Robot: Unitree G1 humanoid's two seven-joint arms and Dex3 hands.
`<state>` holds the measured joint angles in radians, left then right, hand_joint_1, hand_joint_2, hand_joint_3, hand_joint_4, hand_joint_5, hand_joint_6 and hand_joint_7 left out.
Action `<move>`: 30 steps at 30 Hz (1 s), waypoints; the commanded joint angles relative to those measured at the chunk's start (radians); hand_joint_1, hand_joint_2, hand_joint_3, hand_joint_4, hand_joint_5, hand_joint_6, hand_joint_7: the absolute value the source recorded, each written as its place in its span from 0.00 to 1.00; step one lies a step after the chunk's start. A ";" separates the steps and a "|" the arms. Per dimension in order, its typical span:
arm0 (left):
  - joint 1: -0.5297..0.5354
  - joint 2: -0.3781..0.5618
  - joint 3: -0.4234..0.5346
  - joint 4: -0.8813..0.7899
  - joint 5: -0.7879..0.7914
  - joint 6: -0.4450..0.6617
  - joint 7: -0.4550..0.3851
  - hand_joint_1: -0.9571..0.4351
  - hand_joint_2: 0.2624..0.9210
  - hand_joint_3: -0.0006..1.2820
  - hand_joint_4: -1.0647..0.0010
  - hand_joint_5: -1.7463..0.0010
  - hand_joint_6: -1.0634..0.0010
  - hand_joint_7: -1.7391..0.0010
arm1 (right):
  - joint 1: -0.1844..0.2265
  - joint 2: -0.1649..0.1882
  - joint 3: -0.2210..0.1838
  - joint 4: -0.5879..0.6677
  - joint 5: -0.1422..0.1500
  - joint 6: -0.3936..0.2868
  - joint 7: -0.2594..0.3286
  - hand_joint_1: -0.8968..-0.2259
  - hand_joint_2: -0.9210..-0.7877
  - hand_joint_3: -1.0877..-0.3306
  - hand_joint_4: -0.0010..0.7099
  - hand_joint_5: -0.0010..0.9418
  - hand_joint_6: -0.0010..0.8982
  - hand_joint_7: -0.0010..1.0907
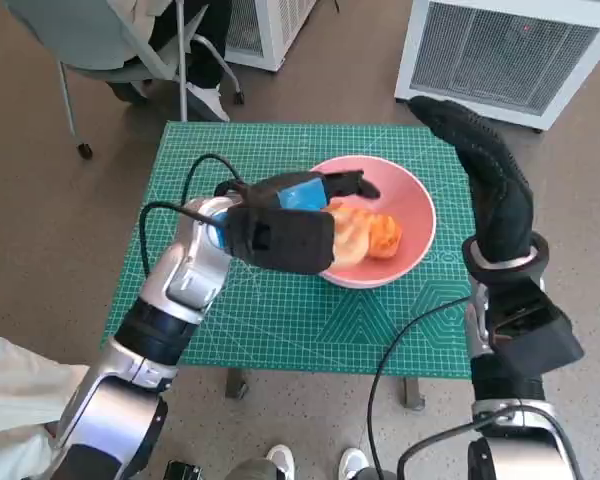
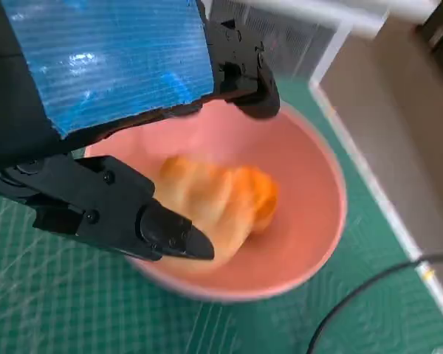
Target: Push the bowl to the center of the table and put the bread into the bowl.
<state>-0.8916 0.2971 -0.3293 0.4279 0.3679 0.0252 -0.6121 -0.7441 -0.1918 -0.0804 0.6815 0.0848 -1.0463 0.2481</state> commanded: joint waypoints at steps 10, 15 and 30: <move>0.169 -0.066 0.267 -0.091 -0.229 -0.346 0.326 0.41 1.00 0.12 0.82 0.99 0.84 0.79 | 0.009 0.037 -0.013 0.001 0.004 0.016 -0.042 0.50 0.00 0.37 0.35 0.14 0.00 0.65; 0.223 -0.132 0.328 -0.161 -0.319 -0.418 0.407 0.44 1.00 0.17 0.75 0.98 0.77 0.80 | 0.000 0.050 -0.018 -0.005 0.012 0.024 -0.054 0.50 0.00 0.38 0.35 0.14 0.00 0.65; 0.300 -0.189 0.385 -0.235 -0.428 -0.564 0.455 0.43 1.00 0.27 0.70 1.00 0.86 0.70 | -0.037 0.089 -0.001 -0.122 0.040 0.145 -0.051 0.52 0.00 0.37 0.41 0.13 0.05 0.71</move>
<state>-0.6059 0.1047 0.0437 0.2009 -0.0418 -0.5015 -0.1561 -0.7906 -0.1112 -0.0886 0.5874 0.1028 -0.9419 0.1849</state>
